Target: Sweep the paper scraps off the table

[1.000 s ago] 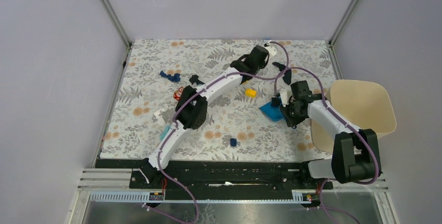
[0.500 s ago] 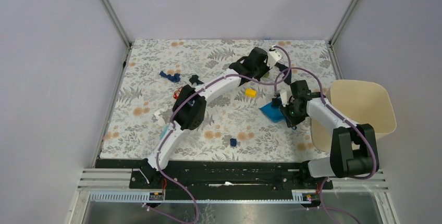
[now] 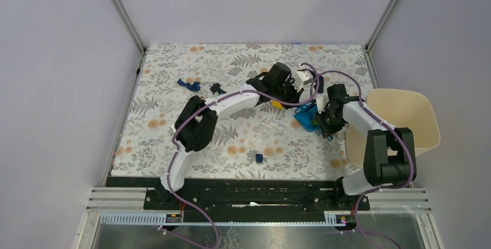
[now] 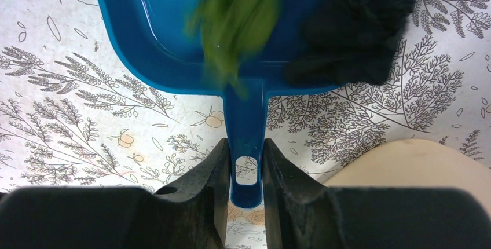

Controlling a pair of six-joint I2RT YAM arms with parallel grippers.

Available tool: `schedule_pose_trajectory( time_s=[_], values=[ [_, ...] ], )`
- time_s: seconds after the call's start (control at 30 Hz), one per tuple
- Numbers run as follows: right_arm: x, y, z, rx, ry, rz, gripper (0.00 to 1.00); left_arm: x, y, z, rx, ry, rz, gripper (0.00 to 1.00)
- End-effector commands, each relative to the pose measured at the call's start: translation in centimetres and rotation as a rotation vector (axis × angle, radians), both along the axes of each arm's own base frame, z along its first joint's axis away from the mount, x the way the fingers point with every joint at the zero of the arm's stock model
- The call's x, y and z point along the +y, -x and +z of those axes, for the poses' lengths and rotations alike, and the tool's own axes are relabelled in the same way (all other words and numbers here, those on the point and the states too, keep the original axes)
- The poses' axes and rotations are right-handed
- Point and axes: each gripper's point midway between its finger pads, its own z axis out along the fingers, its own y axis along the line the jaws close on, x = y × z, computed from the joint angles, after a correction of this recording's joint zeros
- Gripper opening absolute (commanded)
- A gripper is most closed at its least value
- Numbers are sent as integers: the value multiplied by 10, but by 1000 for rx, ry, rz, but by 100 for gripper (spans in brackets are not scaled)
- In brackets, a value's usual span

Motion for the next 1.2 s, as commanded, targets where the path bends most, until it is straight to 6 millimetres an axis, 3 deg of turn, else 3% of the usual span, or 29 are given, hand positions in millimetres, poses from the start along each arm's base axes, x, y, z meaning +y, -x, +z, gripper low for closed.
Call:
schedule_pose_trajectory(
  time_s=[0.0,0.1,0.2,0.43,0.7,0.87,0.93,1.07,1.17],
  values=[
    [-1,-14,8,-33,-3,-13,0,-7,33,58,72,200,-93,0],
    [1,-15,8,-51,-21,-32,0,-5,26,93,65,315,-45,0],
    [0,-12,11,-67,-19,-39,0,1,9,113,35,360,30,0],
    [-6,-8,16,-96,-1,-57,0,7,-64,115,-29,389,385,0],
    [-10,-5,10,-90,3,-81,0,7,-123,141,302,951,575,0],
    [-12,-6,7,-82,-5,-103,0,-17,-159,108,460,1012,696,0],
    [-10,-6,5,-74,-16,-115,0,-28,-168,84,526,1010,766,3],
    [-10,-8,5,-69,-21,-119,0,-42,-170,45,651,1015,850,0],
    [-11,-7,4,-68,-18,-121,0,-43,-170,9,695,915,922,0]
  ],
)
